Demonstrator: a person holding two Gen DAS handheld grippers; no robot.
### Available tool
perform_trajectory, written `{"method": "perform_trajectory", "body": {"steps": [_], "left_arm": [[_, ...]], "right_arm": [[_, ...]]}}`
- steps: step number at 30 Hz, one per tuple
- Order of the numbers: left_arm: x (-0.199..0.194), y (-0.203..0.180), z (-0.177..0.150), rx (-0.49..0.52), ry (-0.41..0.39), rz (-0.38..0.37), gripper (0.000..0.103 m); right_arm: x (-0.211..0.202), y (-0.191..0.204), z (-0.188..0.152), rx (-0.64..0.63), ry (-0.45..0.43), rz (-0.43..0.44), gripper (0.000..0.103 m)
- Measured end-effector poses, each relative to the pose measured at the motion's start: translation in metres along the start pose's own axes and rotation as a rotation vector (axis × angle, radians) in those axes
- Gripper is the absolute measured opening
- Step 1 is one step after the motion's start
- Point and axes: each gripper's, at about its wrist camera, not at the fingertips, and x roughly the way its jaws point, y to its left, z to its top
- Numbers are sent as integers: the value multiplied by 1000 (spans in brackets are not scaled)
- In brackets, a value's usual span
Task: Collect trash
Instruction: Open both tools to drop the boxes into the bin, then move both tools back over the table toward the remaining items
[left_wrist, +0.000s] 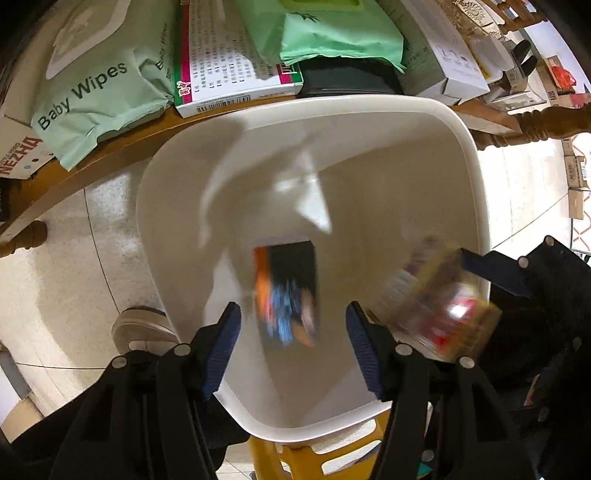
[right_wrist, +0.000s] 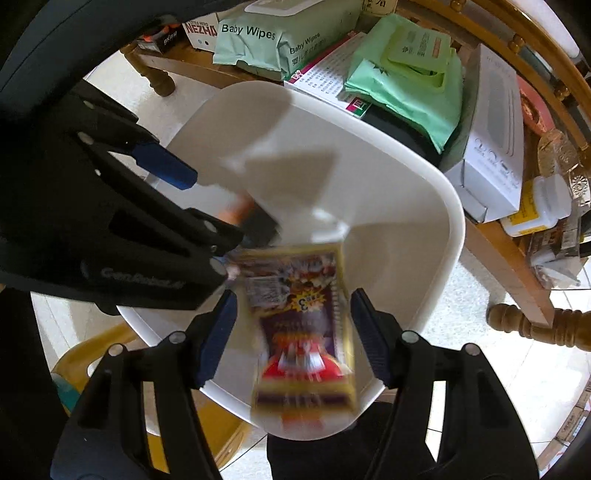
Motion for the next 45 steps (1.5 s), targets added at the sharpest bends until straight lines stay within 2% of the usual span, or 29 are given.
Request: {"method": "perform_trajectory", "body": {"steps": [2, 7, 12, 22, 30, 31, 35, 38, 41, 43, 45], "left_arm": [[1, 0, 1, 5, 5, 12, 69], [-1, -3, 1, 26, -7, 62, 74], [2, -7, 1, 39, -2, 77, 75], [-7, -18, -1, 57, -31, 111, 84], [-30, -25, -15, 94, -40, 168, 86], [-38, -25, -20, 98, -41, 176, 87], [-85, -28, -45, 121, -86, 123, 87], [-139, -33, -71, 186, -163, 166, 87], [-213, -34, -90, 251, -220, 128, 88], [-263, -35, -92, 306, -262, 111, 92], [-305, -36, -89, 370, -309, 142, 95]], "right_arm": [[0, -1, 0, 2, -7, 4, 88], [-2, -1, -1, 7, -18, 6, 89], [1, 2, 2, 4, -14, 9, 89], [-5, 1, 5, 20, -26, 33, 89], [-44, 5, -6, 33, -55, 27, 89], [-55, 5, -7, 31, -65, 30, 89], [-116, 20, -22, -32, -132, 13, 89], [-168, 26, -32, -64, -178, 30, 91], [-224, 18, -32, -60, -225, 58, 94], [-256, 14, -27, -75, -260, 59, 94], [-294, 8, -18, -111, -305, 34, 95]]}}
